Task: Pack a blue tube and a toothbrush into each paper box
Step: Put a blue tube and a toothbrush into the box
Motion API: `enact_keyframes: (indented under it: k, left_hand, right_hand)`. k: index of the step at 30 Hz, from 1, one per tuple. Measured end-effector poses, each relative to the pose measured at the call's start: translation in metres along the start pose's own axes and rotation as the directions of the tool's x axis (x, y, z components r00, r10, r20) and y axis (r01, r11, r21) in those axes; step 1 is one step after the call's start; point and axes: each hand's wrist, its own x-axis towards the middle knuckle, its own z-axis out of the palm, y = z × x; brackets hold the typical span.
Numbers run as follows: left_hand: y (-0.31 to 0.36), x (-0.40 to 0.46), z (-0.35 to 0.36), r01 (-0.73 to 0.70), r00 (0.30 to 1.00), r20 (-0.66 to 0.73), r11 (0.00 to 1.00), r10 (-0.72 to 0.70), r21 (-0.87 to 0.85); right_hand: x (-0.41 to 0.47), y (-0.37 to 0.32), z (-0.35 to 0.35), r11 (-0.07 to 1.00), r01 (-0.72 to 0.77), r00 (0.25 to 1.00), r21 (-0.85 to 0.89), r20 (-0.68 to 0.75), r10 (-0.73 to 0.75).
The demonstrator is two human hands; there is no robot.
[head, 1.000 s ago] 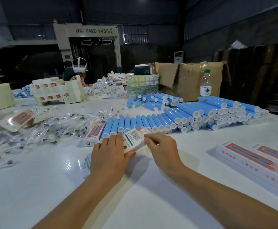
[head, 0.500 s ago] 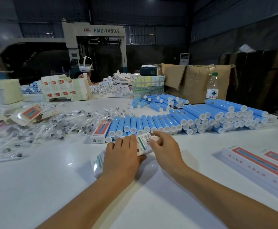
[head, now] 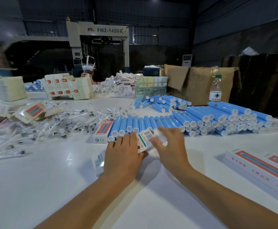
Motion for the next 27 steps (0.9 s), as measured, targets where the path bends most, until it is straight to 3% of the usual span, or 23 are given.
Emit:
enact_keyframes:
  k: [2,3,4,5,6,8,10,11,13,14,15,19,22,25,27]
  left_hand:
    - [-0.002,0.001,-0.002,0.034,0.999,-0.023,0.998,-0.036,-0.058]
    - [-0.002,0.001,-0.002,0.038,0.999,-0.027,0.996,-0.04,-0.082]
    - [-0.001,0.001,-0.003,0.025,0.999,-0.027,0.996,-0.028,-0.088]
    - [0.0,0.0,-0.003,0.004,1.0,-0.022,0.997,-0.006,-0.083]
    - [0.002,-0.001,-0.003,-0.019,1.0,-0.013,0.997,0.018,-0.079]
    - [0.006,-0.002,-0.005,-0.047,0.999,0.003,0.996,0.048,-0.073]
    - [0.009,-0.002,-0.007,-0.054,0.998,0.018,0.995,0.056,-0.086]
    - [0.01,-0.003,-0.008,-0.05,0.998,0.032,0.994,0.053,-0.094]
    - [0.013,-0.004,-0.014,-0.035,0.998,0.045,0.996,0.039,-0.086]
    - [0.014,-0.005,-0.017,-0.03,0.999,0.029,0.996,0.033,-0.079]
    - [0.015,-0.007,-0.018,-0.035,0.999,-0.006,0.997,0.035,-0.071]
    - [0.015,-0.007,-0.012,-0.073,0.994,-0.086,0.997,0.07,-0.033]
    - [0.012,-0.008,-0.01,-0.101,0.992,-0.086,0.994,0.098,-0.036]
    - [0.01,-0.008,-0.01,-0.105,0.994,-0.025,0.994,0.105,-0.042]
    - [0.007,-0.009,-0.011,-0.114,0.993,0.027,0.991,0.116,-0.066]
  right_hand:
    - [0.005,0.0,-0.006,0.947,-0.183,0.979,0.264,-0.034,0.199]
    - [0.005,-0.003,-0.007,0.812,-0.336,0.938,0.476,0.096,0.332]
    - [0.004,-0.005,-0.006,0.586,-0.482,0.873,0.652,0.301,0.383]
    - [0.003,-0.006,-0.005,0.353,-0.601,0.795,0.718,0.488,0.36]
    - [0.001,-0.008,-0.003,0.207,-0.653,0.749,0.728,0.58,0.321]
    - [0.002,-0.007,0.0,0.136,-0.649,0.743,0.748,0.587,0.322]
    - [0.003,-0.004,0.004,0.214,-0.583,0.79,0.784,0.485,0.375]
    - [0.001,-0.003,0.006,0.342,-0.532,0.831,0.775,0.399,0.387]
    - [-0.004,0.0,0.007,0.763,-0.338,0.941,0.551,0.175,0.29]
    - [-0.007,0.001,0.009,0.903,-0.213,0.977,0.372,0.109,0.186]
    - [-0.01,0.001,0.01,0.968,-0.111,0.992,0.227,0.088,0.093]
    - [-0.012,0.003,0.013,0.998,0.048,0.995,-0.045,0.091,-0.044]
    - [-0.015,0.002,0.012,0.996,0.044,0.993,-0.081,0.116,-0.034]
    - [-0.017,0.001,0.009,0.999,-0.026,0.985,0.042,0.172,0.018]
    - [-0.016,-0.003,0.006,0.934,-0.191,0.965,0.301,0.23,0.123]
